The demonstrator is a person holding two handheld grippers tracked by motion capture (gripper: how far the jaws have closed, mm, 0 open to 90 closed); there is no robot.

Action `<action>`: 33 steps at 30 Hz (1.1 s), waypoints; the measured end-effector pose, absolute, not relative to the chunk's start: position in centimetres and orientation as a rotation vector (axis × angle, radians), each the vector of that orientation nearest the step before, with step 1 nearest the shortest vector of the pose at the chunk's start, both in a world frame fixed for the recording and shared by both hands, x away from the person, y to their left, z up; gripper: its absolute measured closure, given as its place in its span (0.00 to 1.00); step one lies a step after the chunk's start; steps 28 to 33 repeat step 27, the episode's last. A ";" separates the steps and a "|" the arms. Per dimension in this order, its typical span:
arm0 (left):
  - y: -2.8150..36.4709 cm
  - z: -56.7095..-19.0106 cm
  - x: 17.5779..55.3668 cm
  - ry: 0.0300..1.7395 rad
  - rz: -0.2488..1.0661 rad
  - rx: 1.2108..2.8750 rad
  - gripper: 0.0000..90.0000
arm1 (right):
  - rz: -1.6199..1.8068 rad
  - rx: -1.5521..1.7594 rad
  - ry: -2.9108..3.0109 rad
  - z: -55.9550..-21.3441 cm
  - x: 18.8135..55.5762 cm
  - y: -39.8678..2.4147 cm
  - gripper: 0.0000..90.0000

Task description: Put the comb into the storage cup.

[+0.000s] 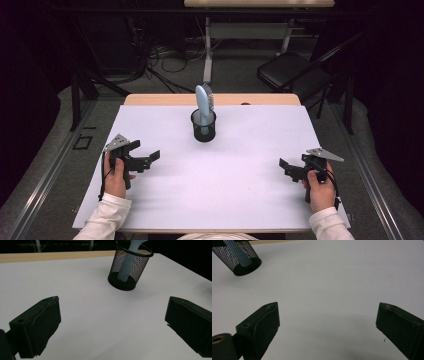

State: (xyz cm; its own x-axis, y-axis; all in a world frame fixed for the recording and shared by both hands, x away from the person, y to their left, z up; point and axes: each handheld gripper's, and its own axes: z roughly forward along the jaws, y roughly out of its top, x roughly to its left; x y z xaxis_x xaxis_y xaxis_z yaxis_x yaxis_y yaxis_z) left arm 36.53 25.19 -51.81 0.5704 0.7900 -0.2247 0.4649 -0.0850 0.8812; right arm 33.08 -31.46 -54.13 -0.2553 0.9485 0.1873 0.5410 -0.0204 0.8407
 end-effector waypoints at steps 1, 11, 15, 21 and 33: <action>25.2 -51.8 36.5 1.046 0.376 1.728 0.01 | 1.203 1.549 1.814 -54.1 33.1 -31.4 0.05; 25.2 -52.0 36.7 1.050 0.376 1.734 0.01 | 1.194 1.552 1.817 -54.3 33.1 -31.5 0.05; 25.1 -52.1 36.8 1.052 0.374 1.744 0.01 | 1.192 1.557 1.815 -54.4 33.1 -31.5 0.06; 25.0 -52.2 36.9 1.053 0.372 1.738 0.01 | 1.187 1.555 1.808 -54.4 32.9 -31.6 0.06; 25.1 -52.2 37.1 1.061 0.374 1.729 0.01 | 1.169 1.539 1.805 -54.4 32.8 -31.6 0.06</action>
